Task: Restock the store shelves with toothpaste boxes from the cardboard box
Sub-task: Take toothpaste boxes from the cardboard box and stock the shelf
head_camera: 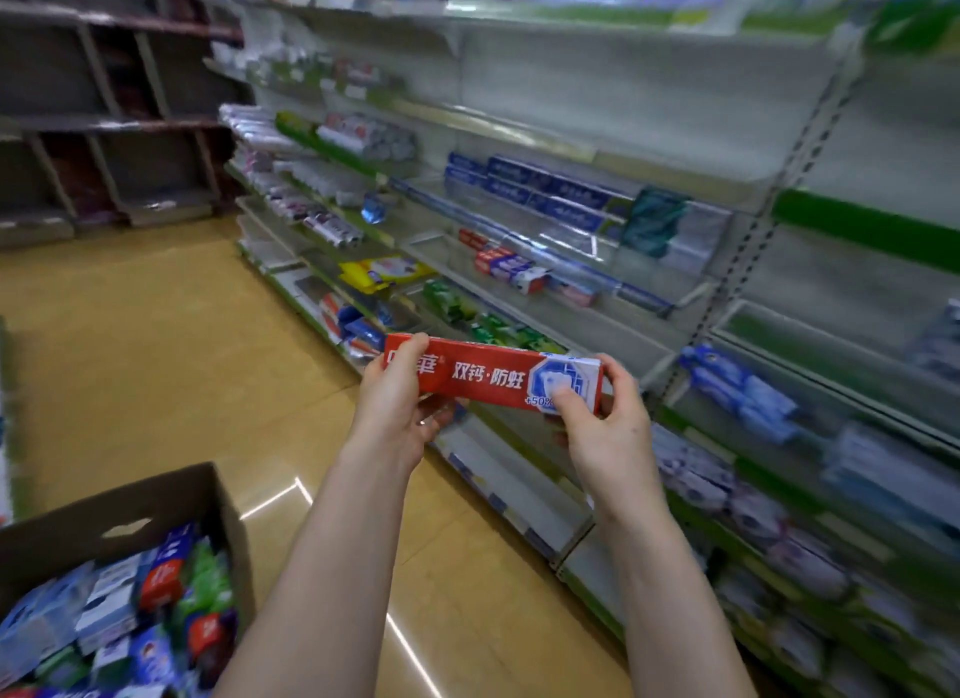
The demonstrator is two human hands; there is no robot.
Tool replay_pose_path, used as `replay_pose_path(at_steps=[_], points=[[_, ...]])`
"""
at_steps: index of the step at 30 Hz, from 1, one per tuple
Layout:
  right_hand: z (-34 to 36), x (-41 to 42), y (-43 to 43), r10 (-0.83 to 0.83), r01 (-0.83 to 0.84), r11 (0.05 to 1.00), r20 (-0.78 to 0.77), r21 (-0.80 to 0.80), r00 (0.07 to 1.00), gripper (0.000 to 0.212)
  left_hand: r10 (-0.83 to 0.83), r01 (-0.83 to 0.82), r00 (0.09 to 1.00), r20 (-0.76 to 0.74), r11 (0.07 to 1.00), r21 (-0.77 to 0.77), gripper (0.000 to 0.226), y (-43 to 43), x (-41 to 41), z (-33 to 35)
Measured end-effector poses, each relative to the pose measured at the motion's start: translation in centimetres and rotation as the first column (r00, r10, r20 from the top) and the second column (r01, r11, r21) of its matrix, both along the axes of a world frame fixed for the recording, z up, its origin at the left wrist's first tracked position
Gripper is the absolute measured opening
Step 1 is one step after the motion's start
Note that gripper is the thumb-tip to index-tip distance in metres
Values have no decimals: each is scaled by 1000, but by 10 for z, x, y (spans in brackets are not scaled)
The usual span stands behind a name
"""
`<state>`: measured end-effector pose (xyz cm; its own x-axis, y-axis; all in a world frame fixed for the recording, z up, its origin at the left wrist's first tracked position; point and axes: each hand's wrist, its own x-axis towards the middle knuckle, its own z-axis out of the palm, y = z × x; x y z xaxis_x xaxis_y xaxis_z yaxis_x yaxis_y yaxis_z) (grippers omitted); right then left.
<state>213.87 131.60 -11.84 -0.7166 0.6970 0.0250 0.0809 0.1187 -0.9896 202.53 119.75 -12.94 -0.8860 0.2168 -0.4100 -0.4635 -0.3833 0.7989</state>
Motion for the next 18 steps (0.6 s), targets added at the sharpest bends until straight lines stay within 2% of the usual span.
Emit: replay_pose_path(at_steps=[3,11,18], points=[[13,38,28,-68,69,998,-52,5,996,54,-45,45,998,-51,999,-9,26,36,32,17],[36,136,95,-226,230,973,-132,19,965,54,-198,203,965,-172,979,10,32,121,114,48],[50,211,143,-398,410,912,-193,26,897,52,-376,389,899,-225,921,17,42,198,173,63]])
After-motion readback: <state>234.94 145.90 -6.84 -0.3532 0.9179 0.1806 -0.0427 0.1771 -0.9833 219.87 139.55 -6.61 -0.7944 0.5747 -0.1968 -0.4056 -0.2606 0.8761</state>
